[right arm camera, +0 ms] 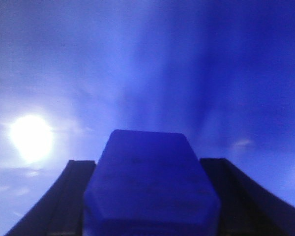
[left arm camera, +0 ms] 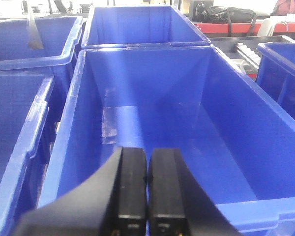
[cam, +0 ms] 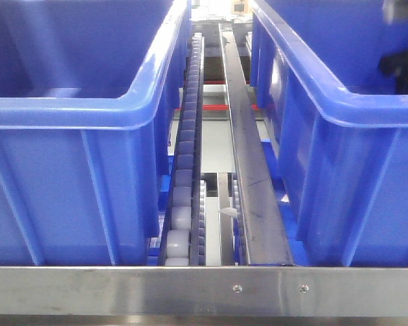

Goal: Pick and sort blue part to right shelf
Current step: 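Lower the right gripper's part into the bin nearest it and release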

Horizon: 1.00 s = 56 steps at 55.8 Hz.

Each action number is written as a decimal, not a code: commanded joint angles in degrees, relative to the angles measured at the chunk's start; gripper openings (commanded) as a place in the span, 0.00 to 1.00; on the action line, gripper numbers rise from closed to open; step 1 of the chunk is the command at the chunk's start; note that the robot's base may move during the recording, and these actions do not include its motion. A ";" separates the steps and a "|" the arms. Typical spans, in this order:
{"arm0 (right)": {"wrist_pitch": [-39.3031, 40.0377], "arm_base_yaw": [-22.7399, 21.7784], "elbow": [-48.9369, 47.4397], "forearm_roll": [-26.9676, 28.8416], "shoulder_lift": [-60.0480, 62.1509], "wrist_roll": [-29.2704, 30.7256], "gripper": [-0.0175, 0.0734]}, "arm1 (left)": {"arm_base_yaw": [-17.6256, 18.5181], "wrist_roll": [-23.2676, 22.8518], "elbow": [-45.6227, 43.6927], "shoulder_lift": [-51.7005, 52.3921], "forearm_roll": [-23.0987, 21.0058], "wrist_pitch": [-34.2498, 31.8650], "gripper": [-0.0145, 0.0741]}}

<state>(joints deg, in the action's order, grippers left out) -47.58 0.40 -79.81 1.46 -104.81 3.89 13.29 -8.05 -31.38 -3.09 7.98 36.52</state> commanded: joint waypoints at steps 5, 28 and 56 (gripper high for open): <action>2.46 -0.29 -2.37 0.17 2.56 0.64 0.73 | 0.07 -0.60 -1.35 -0.89 0.40 -4.31 0.30; -1.79 0.03 -0.74 0.17 19.76 0.71 0.69 | 0.07 -0.60 -1.35 -0.89 0.40 -4.31 0.30; 8.24 0.28 35.08 0.17 72.65 0.93 0.28 | 0.07 -0.60 -1.35 -0.89 0.52 -4.31 0.30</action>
<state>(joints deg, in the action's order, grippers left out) -45.43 0.65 -48.14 1.54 -41.23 4.36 13.29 -8.05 -31.29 -3.09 8.21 36.55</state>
